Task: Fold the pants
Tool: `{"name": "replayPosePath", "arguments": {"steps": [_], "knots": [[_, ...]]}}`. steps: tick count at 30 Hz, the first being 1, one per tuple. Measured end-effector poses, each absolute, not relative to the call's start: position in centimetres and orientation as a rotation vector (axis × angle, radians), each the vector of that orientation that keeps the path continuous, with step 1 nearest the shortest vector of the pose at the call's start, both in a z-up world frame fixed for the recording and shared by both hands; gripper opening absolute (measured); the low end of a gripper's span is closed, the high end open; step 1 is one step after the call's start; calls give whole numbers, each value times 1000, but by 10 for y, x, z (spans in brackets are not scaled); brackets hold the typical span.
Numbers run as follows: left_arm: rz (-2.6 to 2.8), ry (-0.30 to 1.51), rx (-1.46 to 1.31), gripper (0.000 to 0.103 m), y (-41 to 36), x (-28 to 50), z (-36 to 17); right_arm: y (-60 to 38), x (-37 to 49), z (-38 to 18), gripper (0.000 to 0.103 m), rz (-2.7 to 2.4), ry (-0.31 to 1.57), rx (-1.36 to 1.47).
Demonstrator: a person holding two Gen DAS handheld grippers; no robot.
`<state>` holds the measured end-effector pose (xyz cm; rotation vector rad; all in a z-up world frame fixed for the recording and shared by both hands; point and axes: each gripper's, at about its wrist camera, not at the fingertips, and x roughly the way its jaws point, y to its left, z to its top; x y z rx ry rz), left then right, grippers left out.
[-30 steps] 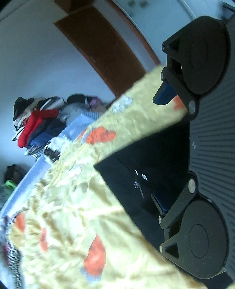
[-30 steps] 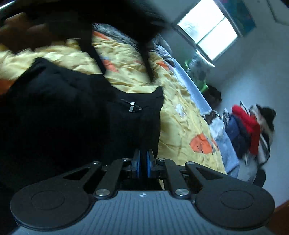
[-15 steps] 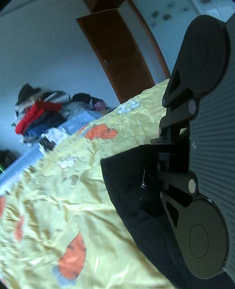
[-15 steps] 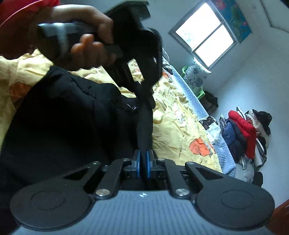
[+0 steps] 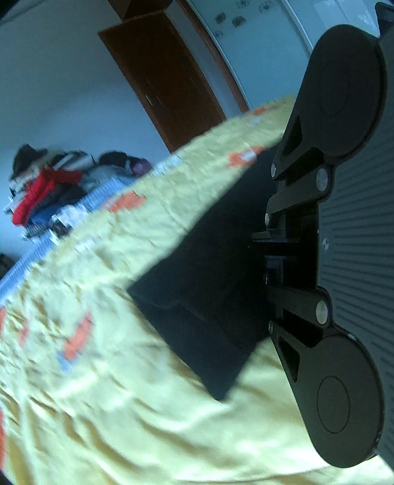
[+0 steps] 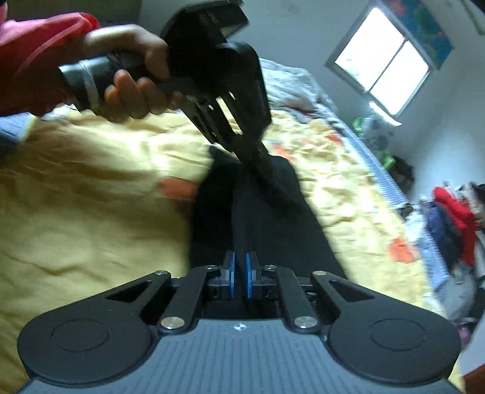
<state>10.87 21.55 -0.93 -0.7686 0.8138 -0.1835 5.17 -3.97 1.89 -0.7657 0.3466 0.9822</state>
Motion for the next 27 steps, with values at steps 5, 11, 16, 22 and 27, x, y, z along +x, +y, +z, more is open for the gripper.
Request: {"name": "replayPosePath", "arguments": {"steps": [5,11,16,22,27], "knots": [[-165,822,-775,6,220,106,-20,-25,46,5,7,1007,378,-771],[-160,801,-778,6,218,102,-19,-44,24,4,10,826,301,-851],[-161,782,-786,6,215,101,-15,-84,27,-4,30,621,359,-924],[-155,780,-781,6,213,103,-12,-109,40,-15,74,549,389,-976],[-150,770,-782,6,213,102,-11,-107,63,-20,59,520,415,-944]]}}
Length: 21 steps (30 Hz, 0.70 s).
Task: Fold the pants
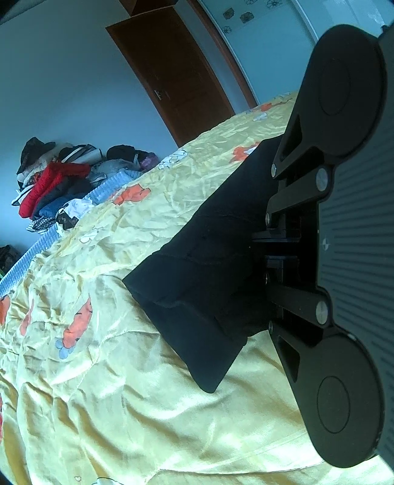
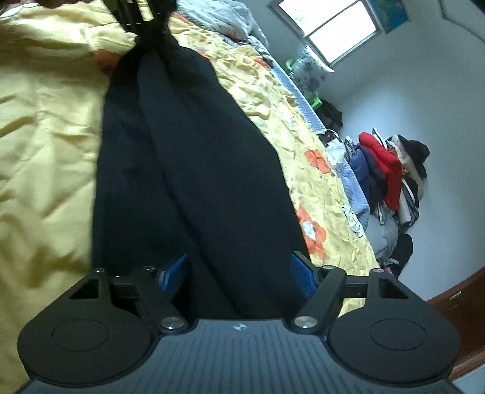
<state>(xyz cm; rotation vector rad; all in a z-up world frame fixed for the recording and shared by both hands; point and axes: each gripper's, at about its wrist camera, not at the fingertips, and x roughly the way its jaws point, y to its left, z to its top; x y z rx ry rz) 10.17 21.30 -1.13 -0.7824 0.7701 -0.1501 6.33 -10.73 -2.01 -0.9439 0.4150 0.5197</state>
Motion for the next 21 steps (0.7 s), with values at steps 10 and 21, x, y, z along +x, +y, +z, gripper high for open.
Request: {"name": "replayPosePath", "arguments": {"steps": [10,21], "knots": [[-108,755,-802,6,226,97,-13,-119,40,-9,5,576,518,-839],[-72,784,-775,14,232,95,-27,-105,7,-13,5,694,572,-810]]}}
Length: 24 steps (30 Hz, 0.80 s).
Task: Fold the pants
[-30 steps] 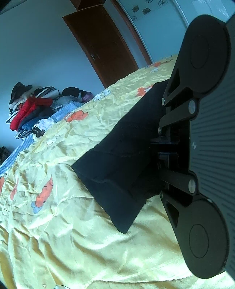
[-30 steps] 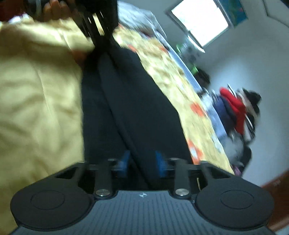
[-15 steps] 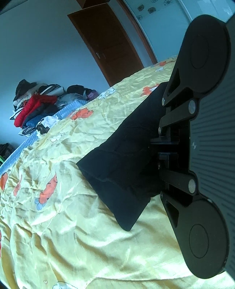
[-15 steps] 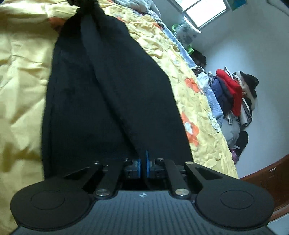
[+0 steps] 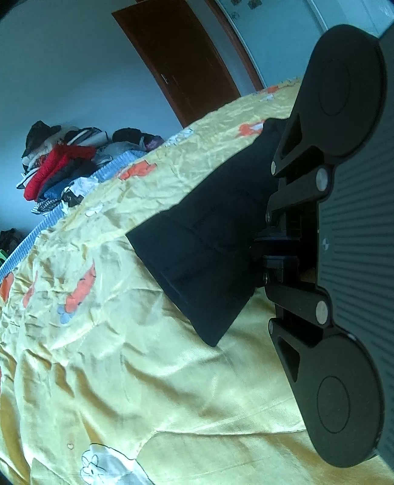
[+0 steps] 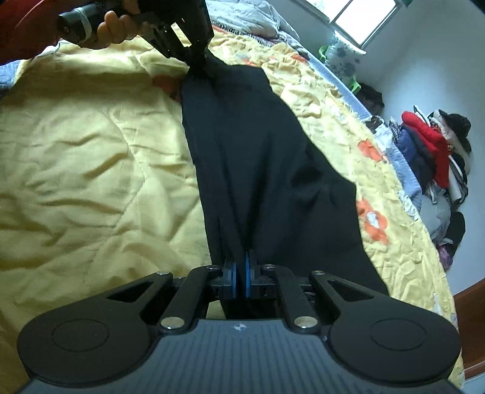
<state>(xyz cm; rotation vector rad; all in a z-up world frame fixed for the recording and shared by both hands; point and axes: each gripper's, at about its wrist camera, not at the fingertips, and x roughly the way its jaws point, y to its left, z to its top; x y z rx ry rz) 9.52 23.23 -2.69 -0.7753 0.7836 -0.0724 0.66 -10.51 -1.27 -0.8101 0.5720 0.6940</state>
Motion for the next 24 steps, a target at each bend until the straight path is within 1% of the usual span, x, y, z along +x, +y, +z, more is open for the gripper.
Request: {"name": "replayPosePath", "arguments": {"steps": [1,8,10,11,13,15,18,21,24], "knots": [[-68,783,-774,25,233,94,-27,-104,8,-14,5,688,565,-811],[-19,772,-704,26,228,80,-10,-104,-11,-17,6,634,537,-840],[13,758,-651,29,224,74,0,-108,-17,-15,6,625,537,-836],[32,750,-623,32,221,70,6,-113,-20,-11,8,625,543,-811],[61,716,-571,45,215,61,17,-130,-27,0,8,625,566,-712],[75,677,-502,49,203,52,29,-152,-32,12,8,579,565,-619],[38,647,-414,50,173,47,42,-196,-40,24,8,466,567,-471],[-110,665,-342,58,125,54,46,-249,-45,25,8,272,589,-324],[-271,716,-289,59,71,61,40,-294,-54,21,9,78,602,-227]]}}
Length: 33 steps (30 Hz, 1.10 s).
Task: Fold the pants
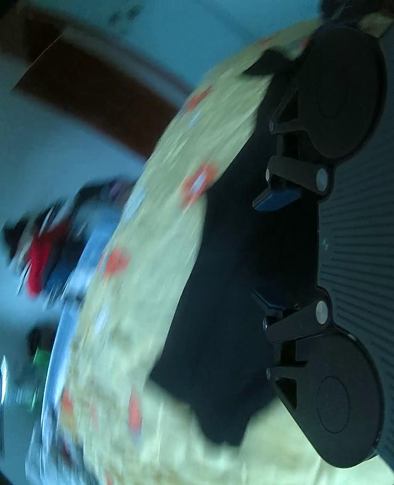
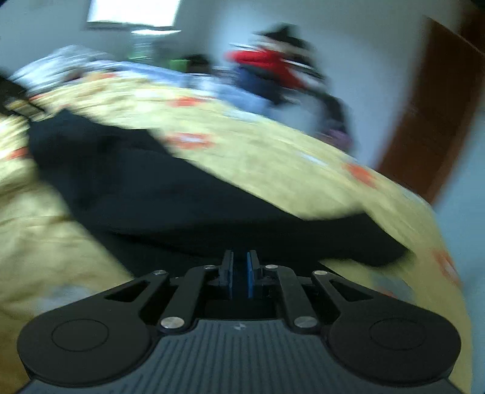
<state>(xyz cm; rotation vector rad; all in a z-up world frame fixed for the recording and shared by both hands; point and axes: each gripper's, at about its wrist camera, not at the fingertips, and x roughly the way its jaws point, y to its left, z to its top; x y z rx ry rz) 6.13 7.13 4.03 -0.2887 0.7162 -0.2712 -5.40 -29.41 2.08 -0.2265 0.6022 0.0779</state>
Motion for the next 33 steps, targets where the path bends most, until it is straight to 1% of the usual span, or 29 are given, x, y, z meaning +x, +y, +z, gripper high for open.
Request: {"name": "replayPosePath", "arguments": {"steps": [6,9,11,13,15,16,17,18,21,22,23,24,25,26,29,33], "knots": [[-486,781,-139,61,-31,65,10,-379,-81,7,9,-147,633,-7],[-534,804,-101,62,-57,62,-5,-412,-90,-4,9,-217,641,43],[-542,782,-49,63,-69,56,-11,-434,-90,-10,9,-264,656,66],[-549,751,-1,68,-77,48,-14,-455,-88,-15,11,-296,660,103],[-548,725,31,72,-83,43,-18,-476,-85,-19,24,-306,653,163],[-547,710,48,73,-85,40,-20,-486,-81,-21,47,-299,654,200],[-546,695,65,74,-88,40,-21,-494,-77,-23,82,-282,658,226],[-547,680,82,76,-91,40,-23,-498,-71,-25,91,-265,658,233],[-546,628,123,82,-97,33,-28,-504,-52,-33,92,-237,684,208],[-545,614,137,83,-99,31,-30,-505,-52,-33,91,-228,675,200],[-545,611,145,84,-100,31,-30,-506,-51,-33,85,-214,674,204],[-548,611,145,87,-101,31,-30,-507,-52,-32,73,-199,671,203],[-551,617,138,87,-100,33,-30,-507,-54,-30,41,-192,665,199],[-553,619,127,88,-99,34,-30,-510,-56,-29,23,-189,659,218],[-557,621,120,89,-98,34,-30,-516,-60,-29,16,-170,646,256],[-555,620,134,90,-100,34,-31,-506,-56,-24,15,-219,619,156]]}}
